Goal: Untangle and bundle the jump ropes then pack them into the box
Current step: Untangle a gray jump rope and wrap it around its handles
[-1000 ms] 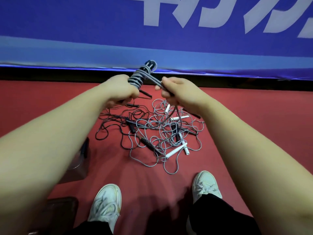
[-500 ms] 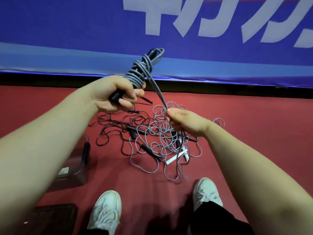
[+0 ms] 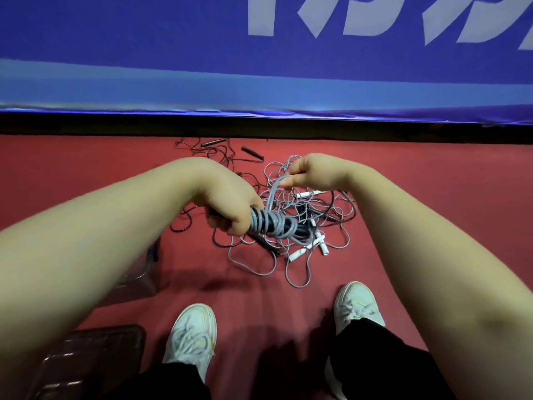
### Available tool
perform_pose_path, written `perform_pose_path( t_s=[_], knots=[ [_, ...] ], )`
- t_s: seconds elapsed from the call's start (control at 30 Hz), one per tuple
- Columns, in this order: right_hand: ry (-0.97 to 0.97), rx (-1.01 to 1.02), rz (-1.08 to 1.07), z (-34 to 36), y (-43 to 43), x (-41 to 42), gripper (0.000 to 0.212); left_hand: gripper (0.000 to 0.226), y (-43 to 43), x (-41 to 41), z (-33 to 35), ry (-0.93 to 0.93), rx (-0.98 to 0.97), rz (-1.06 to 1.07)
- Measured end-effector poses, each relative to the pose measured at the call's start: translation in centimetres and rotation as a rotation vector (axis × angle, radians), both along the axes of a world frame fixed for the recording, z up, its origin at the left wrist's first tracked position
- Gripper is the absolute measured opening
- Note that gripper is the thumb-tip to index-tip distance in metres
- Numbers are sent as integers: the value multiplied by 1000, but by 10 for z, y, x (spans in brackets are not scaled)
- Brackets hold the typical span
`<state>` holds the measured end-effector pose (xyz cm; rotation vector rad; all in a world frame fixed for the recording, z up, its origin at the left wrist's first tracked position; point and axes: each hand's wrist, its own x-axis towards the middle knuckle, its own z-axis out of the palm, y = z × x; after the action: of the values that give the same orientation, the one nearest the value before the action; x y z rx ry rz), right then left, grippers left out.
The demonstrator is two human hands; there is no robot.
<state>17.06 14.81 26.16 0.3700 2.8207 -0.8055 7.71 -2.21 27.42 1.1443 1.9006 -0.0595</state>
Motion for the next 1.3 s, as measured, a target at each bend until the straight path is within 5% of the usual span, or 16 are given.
perform_pose_path(
  t_s=[0.17,0.33,0.53,0.73,0.87,1.0,1.1,1.3],
  knots=[
    [41,248,15,19,-10,-8,32,21,17,-4,-35,247,67,234],
    [82,342,-24,31,-19,-7,36,22,24,-14,-40,177,305,489],
    [119,11,-41,26,-28,2,25,15,20,-34,-48,251,623,810],
    [82,-442,-22,19,-35,-1,26,15,14,-45,-45,123,762,998],
    [141,-118,24,2,-28,-1,20,25,11,-43,-42,-174,843,1065],
    [285,61,9,-25,-16,-1,14,29,5,-34,-31,-602,843,1033],
    [211,144,-8,-40,0,4,22,25,-7,-31,-19,-878,794,929],
    [116,23,26,-41,13,13,17,37,-24,-20,-20,-848,521,418]
  ],
)
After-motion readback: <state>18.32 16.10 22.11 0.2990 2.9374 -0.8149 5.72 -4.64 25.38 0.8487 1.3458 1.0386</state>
